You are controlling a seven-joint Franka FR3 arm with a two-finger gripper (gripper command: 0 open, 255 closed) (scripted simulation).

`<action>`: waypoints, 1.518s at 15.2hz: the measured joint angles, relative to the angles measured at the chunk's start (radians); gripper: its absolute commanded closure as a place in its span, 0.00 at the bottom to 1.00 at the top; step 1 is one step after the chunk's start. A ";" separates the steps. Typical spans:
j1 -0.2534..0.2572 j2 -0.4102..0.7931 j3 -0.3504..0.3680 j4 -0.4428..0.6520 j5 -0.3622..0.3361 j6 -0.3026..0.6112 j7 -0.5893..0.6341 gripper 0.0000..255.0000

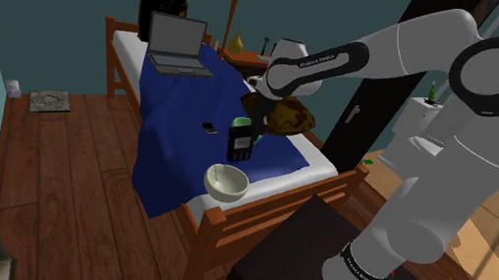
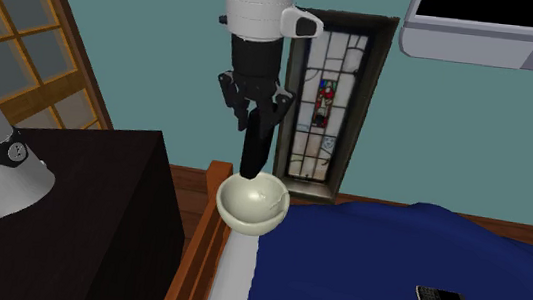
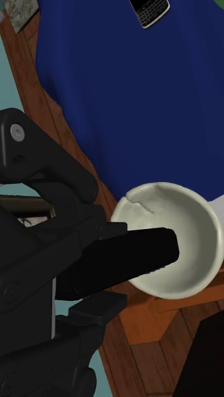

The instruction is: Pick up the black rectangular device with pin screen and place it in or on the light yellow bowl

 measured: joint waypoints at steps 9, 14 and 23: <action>0.000 0.073 0.002 -0.042 0.026 0.113 -0.021 1.00; -0.002 0.130 0.006 -0.053 0.049 0.179 -0.039 1.00; -0.005 0.187 0.014 -0.064 0.073 0.246 -0.058 1.00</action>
